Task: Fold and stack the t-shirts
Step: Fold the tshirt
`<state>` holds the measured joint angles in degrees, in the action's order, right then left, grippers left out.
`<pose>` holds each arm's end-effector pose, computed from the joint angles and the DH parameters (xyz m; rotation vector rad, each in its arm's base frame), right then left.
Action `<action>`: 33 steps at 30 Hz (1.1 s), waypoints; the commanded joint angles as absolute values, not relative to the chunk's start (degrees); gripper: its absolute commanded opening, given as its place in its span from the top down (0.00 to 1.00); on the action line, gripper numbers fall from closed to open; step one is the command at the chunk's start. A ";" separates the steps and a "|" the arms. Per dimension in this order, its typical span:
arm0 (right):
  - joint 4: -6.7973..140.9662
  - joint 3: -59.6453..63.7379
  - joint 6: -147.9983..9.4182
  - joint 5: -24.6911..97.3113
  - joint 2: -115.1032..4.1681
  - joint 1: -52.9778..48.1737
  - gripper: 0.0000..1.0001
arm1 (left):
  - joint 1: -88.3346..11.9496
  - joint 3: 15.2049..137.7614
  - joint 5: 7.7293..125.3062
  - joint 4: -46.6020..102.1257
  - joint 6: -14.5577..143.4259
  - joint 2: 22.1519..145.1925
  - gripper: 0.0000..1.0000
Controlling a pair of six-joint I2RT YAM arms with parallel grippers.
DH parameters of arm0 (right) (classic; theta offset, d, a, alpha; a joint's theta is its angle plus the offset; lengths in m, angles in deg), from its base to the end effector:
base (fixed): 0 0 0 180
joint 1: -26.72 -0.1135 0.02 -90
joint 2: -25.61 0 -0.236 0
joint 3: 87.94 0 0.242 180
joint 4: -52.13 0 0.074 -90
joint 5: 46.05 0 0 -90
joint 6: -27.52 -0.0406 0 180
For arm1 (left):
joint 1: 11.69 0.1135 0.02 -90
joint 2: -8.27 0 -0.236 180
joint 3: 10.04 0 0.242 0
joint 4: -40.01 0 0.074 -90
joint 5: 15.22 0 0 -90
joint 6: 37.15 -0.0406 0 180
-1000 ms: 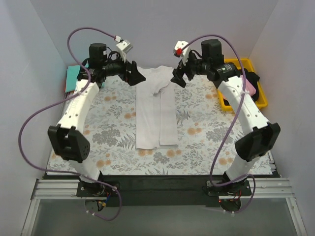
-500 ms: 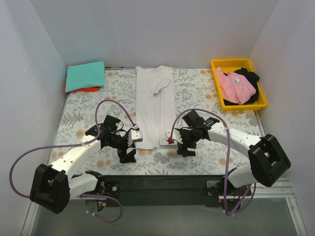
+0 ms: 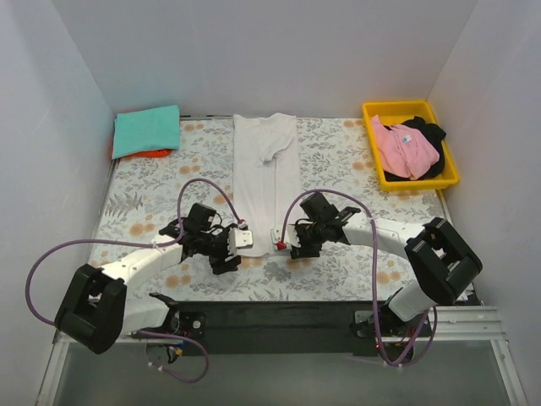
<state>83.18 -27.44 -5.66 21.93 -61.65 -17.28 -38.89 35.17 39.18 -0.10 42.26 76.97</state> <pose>0.1939 0.2084 0.1458 -2.0280 1.4939 0.4052 0.1705 -0.1142 0.1411 1.0393 2.4248 -0.9249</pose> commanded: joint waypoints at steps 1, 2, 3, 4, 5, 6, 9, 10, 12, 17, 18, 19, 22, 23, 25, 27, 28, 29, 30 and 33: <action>80.20 -27.89 -3.59 22.33 -63.42 -17.48 0.43 | -39.82 34.72 41.29 8.16 42.74 77.96 0.39; 80.11 -27.71 -3.68 22.42 -64.38 -17.48 0.45 | -39.91 34.64 41.81 9.56 42.92 78.05 0.40; 80.11 -27.62 -3.50 22.42 -64.73 -17.48 0.46 | -39.99 34.55 41.82 9.92 42.49 78.14 0.41; 80.11 -27.71 -3.33 22.68 -65.00 -17.48 0.46 | -40.17 34.11 41.82 10.01 41.61 78.40 0.41; 80.03 -27.80 -2.89 22.77 -65.44 -17.48 0.47 | -40.26 33.76 41.91 10.10 40.82 78.58 0.41; 79.76 -27.88 -2.89 22.86 -65.70 -17.48 0.47 | -40.78 33.32 42.17 10.88 39.60 78.84 0.41; 79.58 -27.53 -3.06 23.38 -67.46 -17.48 0.55 | -42.18 33.23 44.71 12.12 38.27 81.47 0.41; 79.58 -27.27 -3.24 23.99 -67.98 -17.48 0.57 | -42.45 33.49 46.29 12.12 38.26 83.39 0.42; 79.58 -27.36 -3.06 24.52 -69.13 -17.48 0.62 | -42.72 34.02 47.27 12.21 38.79 84.99 0.45; 79.50 -27.10 -2.71 26.11 -70.27 -17.48 0.87 | -43.33 32.79 48.32 13.88 37.39 86.31 0.62; 79.50 -26.83 -3.06 26.46 -70.36 -17.48 0.97 | -43.68 32.53 48.41 13.88 36.78 86.31 0.67; 79.67 -26.48 -3.84 26.90 -70.45 -17.48 0.99 | -43.95 32.53 48.67 13.97 36.60 86.23 0.81; 80.46 -25.78 -4.03 26.55 -68.79 -17.48 0.99 | -44.48 34.18 49.11 13.62 38.00 85.61 0.97; 81.33 -25.43 -4.03 26.29 -67.30 -17.48 0.99 | -44.48 34.89 49.03 12.57 38.17 85.44 1.00; 82.65 -24.02 -4.64 25.85 -66.06 -17.48 0.99 | -44.48 37.61 48.50 11.08 39.23 84.74 1.00; 85.46 -21.75 -5.34 25.23 -64.04 -17.40 0.99 | -44.48 39.81 47.02 8.18 40.37 84.12 1.00; 86.43 -21.12 -5.61 24.36 -63.34 -17.48 0.99 | -44.48 41.91 46.05 6.69 40.46 83.07 1.00; 88.70 -20.33 -5.87 23.74 -61.94 -17.48 0.99 | -44.48 43.06 44.99 3.63 40.46 82.37 1.00; 89.94 -19.63 -6.05 23.30 -61.23 -17.48 0.99 | -44.48 44.12 43.59 1.94 40.11 81.75 1.00; 95.38 -17.25 -6.66 21.81 -58.59 -17.66 0.99 | -44.48 47.55 39.54 -4.65 39.67 78.50 1.00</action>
